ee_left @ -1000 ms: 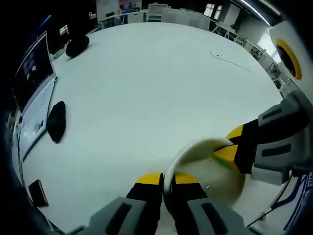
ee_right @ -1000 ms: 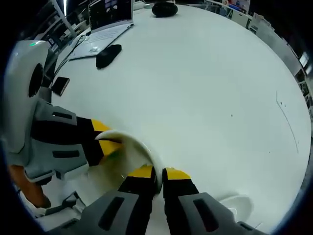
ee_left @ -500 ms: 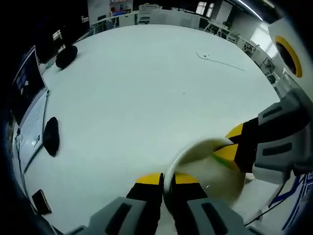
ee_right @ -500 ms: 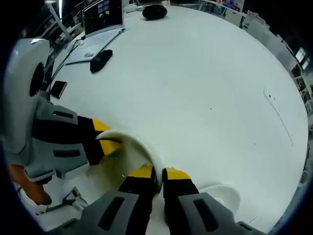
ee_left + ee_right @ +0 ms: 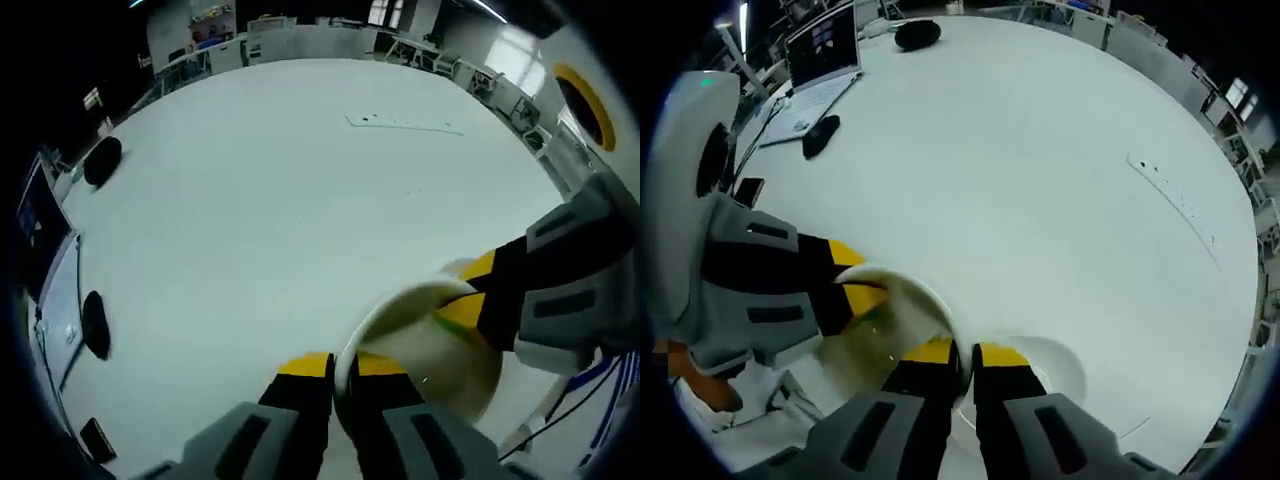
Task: Tidy tabletop coffee trays, cups and spoons，present forward
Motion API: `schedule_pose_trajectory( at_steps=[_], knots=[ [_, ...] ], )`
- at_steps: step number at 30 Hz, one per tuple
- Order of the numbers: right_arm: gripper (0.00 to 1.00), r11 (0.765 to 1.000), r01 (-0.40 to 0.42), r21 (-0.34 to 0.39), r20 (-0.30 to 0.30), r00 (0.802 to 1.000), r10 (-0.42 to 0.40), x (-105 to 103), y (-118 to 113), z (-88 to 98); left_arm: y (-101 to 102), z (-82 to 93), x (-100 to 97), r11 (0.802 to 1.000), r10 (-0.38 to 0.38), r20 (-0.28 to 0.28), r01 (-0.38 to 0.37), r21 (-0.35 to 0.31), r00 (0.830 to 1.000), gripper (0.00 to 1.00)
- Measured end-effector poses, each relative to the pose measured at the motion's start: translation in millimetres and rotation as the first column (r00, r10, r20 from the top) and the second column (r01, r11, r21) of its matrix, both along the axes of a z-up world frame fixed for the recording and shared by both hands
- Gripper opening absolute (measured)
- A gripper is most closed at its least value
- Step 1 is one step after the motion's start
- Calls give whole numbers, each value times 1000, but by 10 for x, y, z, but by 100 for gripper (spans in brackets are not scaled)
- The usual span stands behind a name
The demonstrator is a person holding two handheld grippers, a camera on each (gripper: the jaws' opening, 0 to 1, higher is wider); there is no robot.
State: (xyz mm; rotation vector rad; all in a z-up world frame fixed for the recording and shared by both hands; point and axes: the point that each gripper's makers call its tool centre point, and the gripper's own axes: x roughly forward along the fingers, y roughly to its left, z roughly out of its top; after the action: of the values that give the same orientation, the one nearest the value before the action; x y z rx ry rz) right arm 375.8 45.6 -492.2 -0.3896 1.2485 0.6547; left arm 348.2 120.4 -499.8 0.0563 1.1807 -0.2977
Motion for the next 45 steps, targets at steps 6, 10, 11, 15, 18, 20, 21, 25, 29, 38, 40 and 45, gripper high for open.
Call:
schedule_pose_trajectory(
  at_steps=[6,10,11,15,18,20,21,25,29,38,40,45],
  knots=[
    [7,999,33,-11,1,999,-33,-69,-262,16,-249,26,59,999,-46,-4,46,5,999,9],
    [7,999,42,-17,7,999,-41,-109,-376,17,-374,34,84,998,-66,-5,66,0,998,9],
    [7,999,42,-18,7,999,-42,-108,-404,14,-405,32,90,997,-72,-7,72,0,997,9],
    [7,998,55,-22,5,998,-55,-129,-517,14,-507,24,93,996,-90,-15,90,5,996,9],
    [7,998,68,-20,3,998,-68,-103,-597,10,-598,22,81,994,-104,-13,105,7,994,9],
    [7,997,77,-18,-2,997,-77,-65,-648,7,-656,18,44,993,-114,-13,114,8,993,9],
    [7,997,80,-17,-3,997,-80,-70,-672,6,-683,14,31,993,-119,-12,119,9,993,9],
    [7,996,87,-17,-4,996,-87,-58,-735,-4,-755,-5,10,990,-138,-20,139,18,990,9],
    [7,995,97,-10,-8,995,-97,-139,-807,-34,-830,-29,-52,988,-151,-34,152,24,988,9],
    [7,993,116,8,-26,993,-115,-225,-928,-144,-956,-127,-115,985,-167,-54,169,35,984,9],
    [7,993,122,9,-33,992,-121,-258,-957,-170,-982,-152,-127,984,-170,-60,172,33,984,9],
    [7,992,127,1,-45,991,-127,-314,-1010,-219,-1036,-207,-162,983,-179,-77,181,29,981,9]
  ],
)
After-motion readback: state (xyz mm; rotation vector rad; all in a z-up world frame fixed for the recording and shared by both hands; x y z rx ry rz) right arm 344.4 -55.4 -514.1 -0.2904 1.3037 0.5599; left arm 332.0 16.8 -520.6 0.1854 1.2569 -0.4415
